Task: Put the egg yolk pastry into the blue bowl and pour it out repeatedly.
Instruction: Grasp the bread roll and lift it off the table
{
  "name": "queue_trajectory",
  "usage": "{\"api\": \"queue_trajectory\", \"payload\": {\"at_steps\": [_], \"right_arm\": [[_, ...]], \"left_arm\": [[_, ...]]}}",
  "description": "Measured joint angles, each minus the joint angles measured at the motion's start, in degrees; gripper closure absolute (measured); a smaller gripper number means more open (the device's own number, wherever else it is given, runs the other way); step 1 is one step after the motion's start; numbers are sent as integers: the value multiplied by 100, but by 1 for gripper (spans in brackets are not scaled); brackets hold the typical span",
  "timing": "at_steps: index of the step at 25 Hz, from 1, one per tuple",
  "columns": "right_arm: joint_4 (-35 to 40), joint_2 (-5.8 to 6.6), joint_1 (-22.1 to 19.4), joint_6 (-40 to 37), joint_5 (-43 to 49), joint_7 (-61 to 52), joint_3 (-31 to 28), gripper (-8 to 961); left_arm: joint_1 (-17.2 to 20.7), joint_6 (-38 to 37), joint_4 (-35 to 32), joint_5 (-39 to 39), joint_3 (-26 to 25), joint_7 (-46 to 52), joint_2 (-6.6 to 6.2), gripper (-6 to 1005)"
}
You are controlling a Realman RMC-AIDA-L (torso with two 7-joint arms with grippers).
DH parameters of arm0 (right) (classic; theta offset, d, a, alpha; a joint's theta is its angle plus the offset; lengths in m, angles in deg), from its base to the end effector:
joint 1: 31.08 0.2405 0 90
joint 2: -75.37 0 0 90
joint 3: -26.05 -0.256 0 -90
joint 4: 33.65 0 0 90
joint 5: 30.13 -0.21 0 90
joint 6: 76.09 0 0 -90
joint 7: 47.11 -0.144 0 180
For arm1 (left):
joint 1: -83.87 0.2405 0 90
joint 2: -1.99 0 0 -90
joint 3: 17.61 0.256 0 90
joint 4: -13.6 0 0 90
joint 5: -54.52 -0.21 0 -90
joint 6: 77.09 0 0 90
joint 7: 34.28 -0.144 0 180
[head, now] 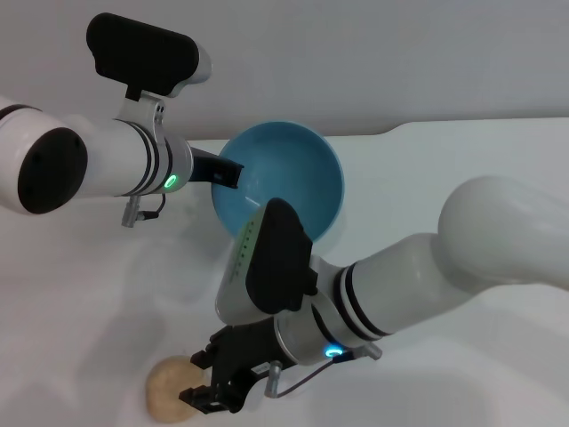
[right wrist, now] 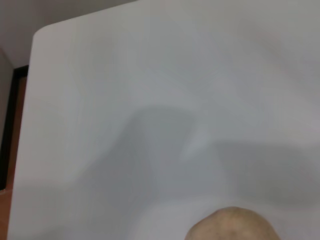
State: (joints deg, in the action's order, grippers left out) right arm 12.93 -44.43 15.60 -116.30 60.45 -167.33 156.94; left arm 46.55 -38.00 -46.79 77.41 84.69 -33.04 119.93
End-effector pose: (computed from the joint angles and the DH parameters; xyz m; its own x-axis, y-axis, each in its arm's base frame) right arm 0.1249 0.2991 -0.1890 0.9682 -0.2491 0.0242 -0.2484 -0.9682 -0.0301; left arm -0.1742 0.4163 -0.0634 0.7397 0.6245 0.2507 0.5992 -0.4418 -0.6676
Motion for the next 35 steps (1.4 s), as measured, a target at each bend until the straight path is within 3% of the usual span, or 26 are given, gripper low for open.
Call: {"api": "queue_trajectory", "payload": {"at_steps": [15,35], "right_arm": [[-152,0,-69,922,-705,148,755,548],[-473,0,-36,946,-1679,688,927,586]], "left_arm": [[-13,2,1,9,0,-1,9,993],[-38,-1,-6,14,0,-1,18,993]]}}
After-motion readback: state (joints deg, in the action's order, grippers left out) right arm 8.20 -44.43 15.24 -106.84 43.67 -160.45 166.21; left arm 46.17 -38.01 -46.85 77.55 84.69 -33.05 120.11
